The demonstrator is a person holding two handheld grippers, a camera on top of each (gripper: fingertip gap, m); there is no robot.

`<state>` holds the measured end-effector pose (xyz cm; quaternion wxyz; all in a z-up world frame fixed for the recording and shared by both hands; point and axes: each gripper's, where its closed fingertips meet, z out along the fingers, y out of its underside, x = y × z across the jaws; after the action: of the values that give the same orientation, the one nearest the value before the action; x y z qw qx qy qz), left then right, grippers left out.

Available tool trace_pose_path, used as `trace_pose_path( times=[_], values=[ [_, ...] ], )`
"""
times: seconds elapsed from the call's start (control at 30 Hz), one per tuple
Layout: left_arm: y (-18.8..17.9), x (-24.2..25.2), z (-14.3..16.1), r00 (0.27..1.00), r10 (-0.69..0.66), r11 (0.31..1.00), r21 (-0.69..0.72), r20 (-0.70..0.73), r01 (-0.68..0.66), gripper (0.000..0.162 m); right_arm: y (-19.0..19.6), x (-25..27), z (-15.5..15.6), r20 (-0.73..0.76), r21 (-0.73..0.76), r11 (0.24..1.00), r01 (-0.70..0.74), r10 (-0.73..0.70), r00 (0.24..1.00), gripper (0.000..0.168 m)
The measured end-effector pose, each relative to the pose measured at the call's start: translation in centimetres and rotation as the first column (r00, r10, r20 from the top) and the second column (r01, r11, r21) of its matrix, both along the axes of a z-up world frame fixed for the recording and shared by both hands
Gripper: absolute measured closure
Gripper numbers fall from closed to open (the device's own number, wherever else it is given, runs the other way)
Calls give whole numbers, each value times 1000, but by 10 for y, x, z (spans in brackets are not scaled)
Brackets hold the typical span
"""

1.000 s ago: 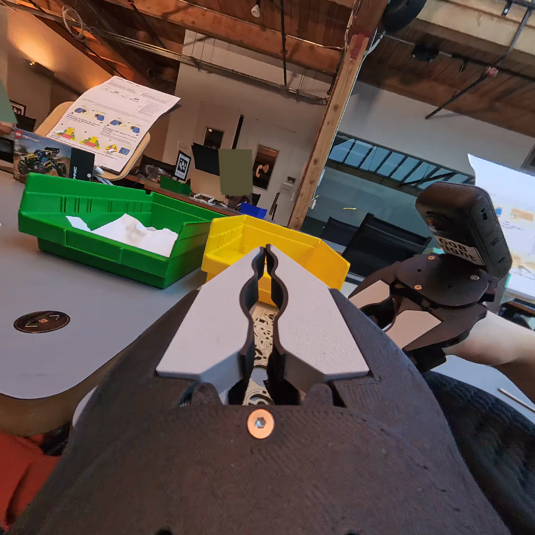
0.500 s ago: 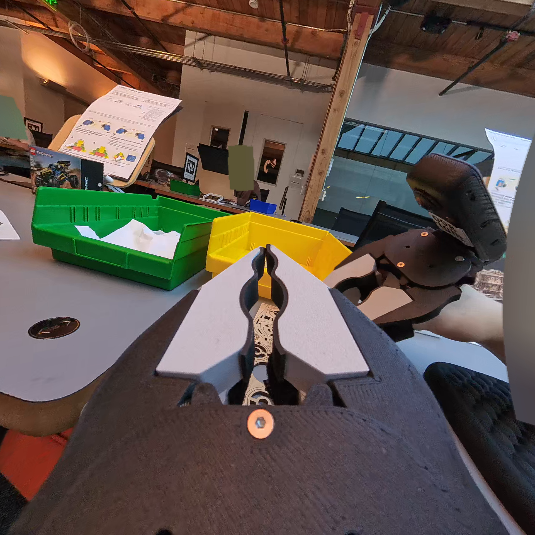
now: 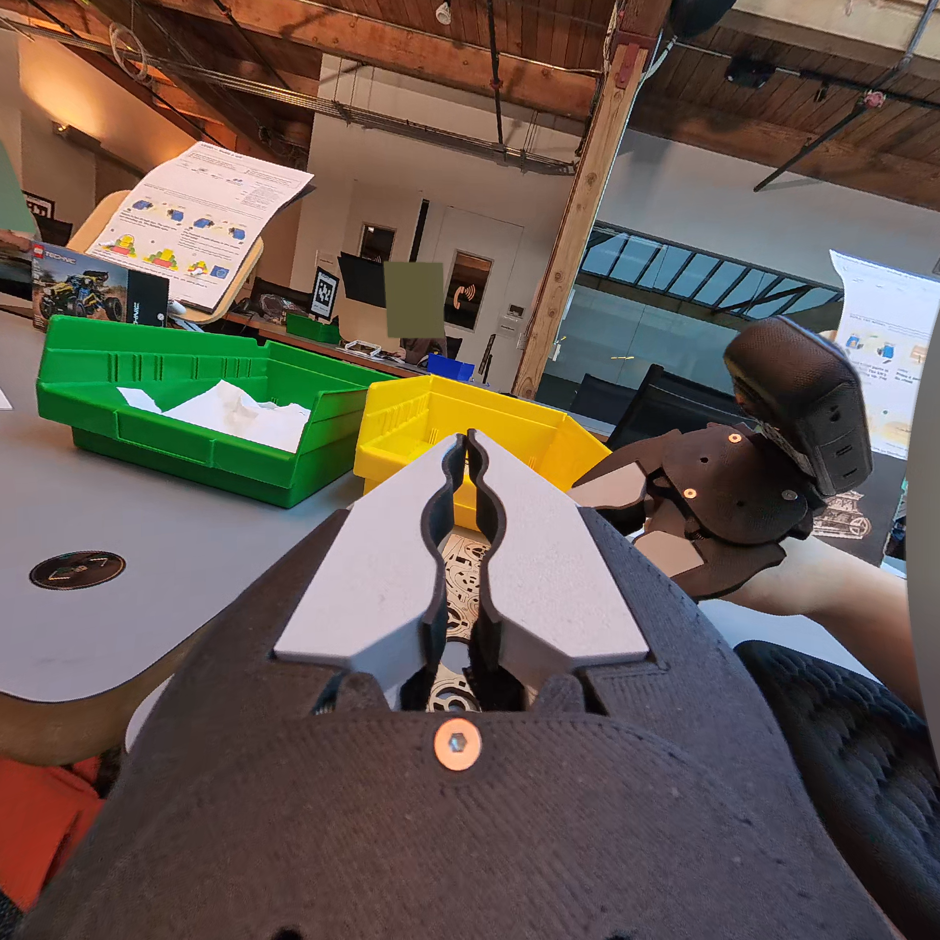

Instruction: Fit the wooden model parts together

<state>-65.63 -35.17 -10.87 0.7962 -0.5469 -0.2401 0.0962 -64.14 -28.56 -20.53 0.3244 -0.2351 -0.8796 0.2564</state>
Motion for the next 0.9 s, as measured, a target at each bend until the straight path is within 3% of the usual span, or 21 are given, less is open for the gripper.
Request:
trace_pose_path(
  times=[0.5,0.9],
  values=[
    [-4,0,0,999,-28,999,41,28,26,162,20,9,25,-234,63,997,-51,64,970,144],
    [-14,-5,1,994,-76,988,143,83,64,162,23,14,25,-229,131,990,-49,78,970,144]
  ],
)
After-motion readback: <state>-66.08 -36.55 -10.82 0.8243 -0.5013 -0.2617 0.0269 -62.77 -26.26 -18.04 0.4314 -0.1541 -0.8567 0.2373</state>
